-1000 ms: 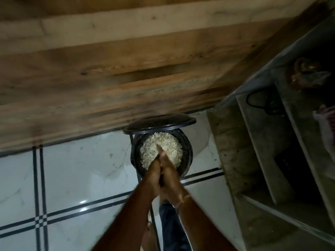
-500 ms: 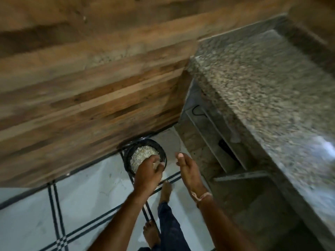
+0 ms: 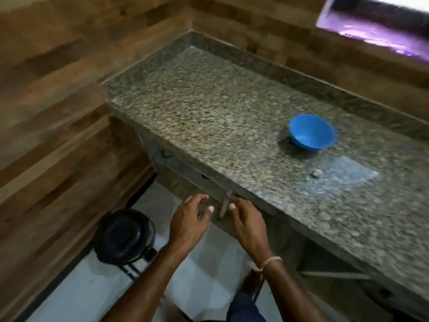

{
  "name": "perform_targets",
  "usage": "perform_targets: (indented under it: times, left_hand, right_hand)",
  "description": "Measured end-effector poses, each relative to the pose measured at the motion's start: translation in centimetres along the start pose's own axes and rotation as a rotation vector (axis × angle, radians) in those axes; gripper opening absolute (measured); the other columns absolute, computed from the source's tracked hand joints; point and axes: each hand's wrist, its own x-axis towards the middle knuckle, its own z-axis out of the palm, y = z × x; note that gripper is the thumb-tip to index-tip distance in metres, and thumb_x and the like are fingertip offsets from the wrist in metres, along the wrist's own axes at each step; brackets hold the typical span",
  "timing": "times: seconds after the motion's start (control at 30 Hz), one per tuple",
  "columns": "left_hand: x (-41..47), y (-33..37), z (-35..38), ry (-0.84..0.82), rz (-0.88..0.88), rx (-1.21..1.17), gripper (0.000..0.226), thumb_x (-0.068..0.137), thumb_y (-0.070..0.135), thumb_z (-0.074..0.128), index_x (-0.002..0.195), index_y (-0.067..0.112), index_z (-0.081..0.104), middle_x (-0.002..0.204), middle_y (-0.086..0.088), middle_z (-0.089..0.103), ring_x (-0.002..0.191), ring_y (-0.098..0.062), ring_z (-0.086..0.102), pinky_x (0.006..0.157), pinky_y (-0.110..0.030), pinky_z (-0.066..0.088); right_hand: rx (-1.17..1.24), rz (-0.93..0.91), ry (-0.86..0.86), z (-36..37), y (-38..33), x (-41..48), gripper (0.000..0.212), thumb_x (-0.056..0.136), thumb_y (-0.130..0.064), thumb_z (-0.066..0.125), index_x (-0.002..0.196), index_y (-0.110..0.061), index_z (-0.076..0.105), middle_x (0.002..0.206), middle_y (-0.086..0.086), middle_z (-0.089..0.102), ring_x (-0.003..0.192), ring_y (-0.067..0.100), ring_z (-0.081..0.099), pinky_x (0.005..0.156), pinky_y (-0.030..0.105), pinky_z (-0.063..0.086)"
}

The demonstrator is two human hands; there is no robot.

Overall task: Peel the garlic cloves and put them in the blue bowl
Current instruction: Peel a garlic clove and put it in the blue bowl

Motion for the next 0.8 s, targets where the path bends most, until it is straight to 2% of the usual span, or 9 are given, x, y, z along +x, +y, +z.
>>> perform_targets:
  times: [0.13,0.23,0.33,0.43,0.5,0.6,0.7,0.8]
  left_hand:
    - [2.1,7.8,6.7,-0.079,0.076,-0.005,0.034,0.099,0.033,0.067,0.132,0.024,0.065,0.132,0.002,0.065,0.119,-0.018,0.063,0.093,-0.032,0.052]
    - [3.4,11.9,11.1,-0.146,0.109,-0.044,0.034,0.099,0.032,0.068,0.131,0.022,0.067,0.129,0.005,0.068,0.116,-0.013,0.063,0.096,-0.031,0.052]
    - [4.8,14.9,14.6,-0.181,0.117,-0.026,0.031,0.096,0.032,0.071,0.125,0.023,0.069,0.120,0.006,0.071,0.107,-0.011,0.065,0.090,-0.031,0.055]
    - [7.2,17.6,17.7,-0.180,0.125,0.000,0.027,0.093,0.031,0.075,0.118,0.023,0.072,0.109,0.008,0.071,0.089,-0.008,0.067,0.077,-0.030,0.055]
    - [9.0,19.0,19.3,-0.183,0.138,0.024,0.025,0.091,0.030,0.077,0.114,0.022,0.071,0.100,0.009,0.069,0.080,-0.007,0.064,0.069,-0.026,0.049]
    - [12.0,20.3,22.1,-0.211,0.167,0.058,0.023,0.089,0.028,0.078,0.109,0.021,0.069,0.097,0.007,0.068,0.083,-0.014,0.065,0.070,-0.031,0.053]
    - [14.0,20.5,24.5,-0.196,0.194,0.129,0.024,0.087,0.029,0.080,0.106,0.021,0.068,0.095,0.005,0.064,0.083,-0.016,0.061,0.067,-0.029,0.045]
    - [14.8,20.3,25.8,-0.181,0.251,0.179,0.014,0.088,0.023,0.078,0.097,0.022,0.067,0.093,0.006,0.061,0.082,-0.015,0.058,0.064,-0.028,0.038]
  right_hand:
    - [-0.020,0.096,0.101,-7.2,7.0,1.0,0.030,0.108,-0.035,0.052,0.130,-0.024,0.068,0.124,-0.006,0.067,0.112,0.010,0.062,0.088,0.022,0.045]
    - [-0.001,0.169,0.145,-11.5,10.9,1.8,0.030,0.107,-0.037,0.053,0.131,-0.026,0.067,0.127,-0.007,0.067,0.113,0.010,0.063,0.089,0.024,0.046]
    - [-0.022,0.212,0.172,-14.6,13.8,2.8,0.031,0.106,-0.038,0.053,0.132,-0.027,0.065,0.128,-0.006,0.065,0.113,0.013,0.064,0.090,0.032,0.051]
    - [-0.061,0.267,0.200,-17.3,16.5,4.4,0.034,0.103,-0.033,0.059,0.136,-0.025,0.062,0.131,-0.002,0.063,0.117,0.018,0.062,0.092,0.033,0.051]
    - [-0.151,0.308,0.195,-18.8,17.8,5.9,0.039,0.102,-0.029,0.063,0.140,-0.022,0.059,0.135,0.001,0.060,0.121,0.022,0.057,0.091,0.035,0.048]
    - [-0.289,0.354,0.160,-20.7,19.4,8.3,0.049,0.099,-0.025,0.067,0.146,-0.019,0.052,0.145,0.005,0.052,0.127,0.025,0.048,0.093,0.035,0.044]
    - [-0.374,0.396,0.127,-21.8,20.0,10.5,0.061,0.094,-0.033,0.072,0.148,-0.022,0.047,0.149,0.005,0.045,0.130,0.026,0.042,0.100,0.038,0.039]
    - [-0.467,0.435,0.109,-22.0,20.4,11.8,0.065,0.089,-0.044,0.076,0.143,-0.024,0.047,0.145,0.003,0.044,0.128,0.026,0.040,0.100,0.038,0.037]
